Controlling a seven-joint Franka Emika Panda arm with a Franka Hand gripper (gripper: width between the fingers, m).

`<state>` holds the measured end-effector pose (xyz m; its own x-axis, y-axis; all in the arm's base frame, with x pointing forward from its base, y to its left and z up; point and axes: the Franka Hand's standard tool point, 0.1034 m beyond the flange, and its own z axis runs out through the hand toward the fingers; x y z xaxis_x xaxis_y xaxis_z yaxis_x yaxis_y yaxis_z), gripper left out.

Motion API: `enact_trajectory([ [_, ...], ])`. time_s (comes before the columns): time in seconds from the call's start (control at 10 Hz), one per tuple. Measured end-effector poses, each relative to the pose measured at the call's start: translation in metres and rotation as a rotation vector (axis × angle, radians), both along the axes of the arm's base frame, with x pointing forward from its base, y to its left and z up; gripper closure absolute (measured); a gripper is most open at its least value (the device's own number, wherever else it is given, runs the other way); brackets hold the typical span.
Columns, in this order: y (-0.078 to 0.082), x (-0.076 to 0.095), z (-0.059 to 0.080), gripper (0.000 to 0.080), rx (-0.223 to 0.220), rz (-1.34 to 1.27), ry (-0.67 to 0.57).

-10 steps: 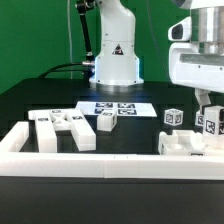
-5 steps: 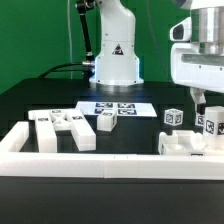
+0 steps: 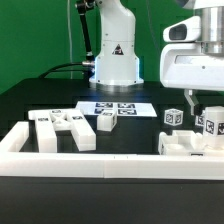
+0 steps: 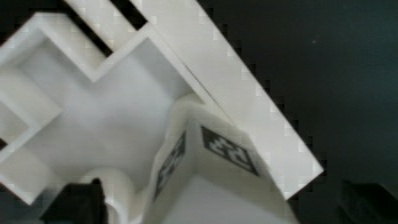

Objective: Assemble chair

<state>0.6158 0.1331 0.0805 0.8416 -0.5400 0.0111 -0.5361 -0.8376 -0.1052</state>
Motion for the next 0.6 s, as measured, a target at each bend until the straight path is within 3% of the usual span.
enact_trajectory([
  [0.6,-0.0002,0.0006,0.0003,0.0151,-0.044,0.53,-0.042],
])
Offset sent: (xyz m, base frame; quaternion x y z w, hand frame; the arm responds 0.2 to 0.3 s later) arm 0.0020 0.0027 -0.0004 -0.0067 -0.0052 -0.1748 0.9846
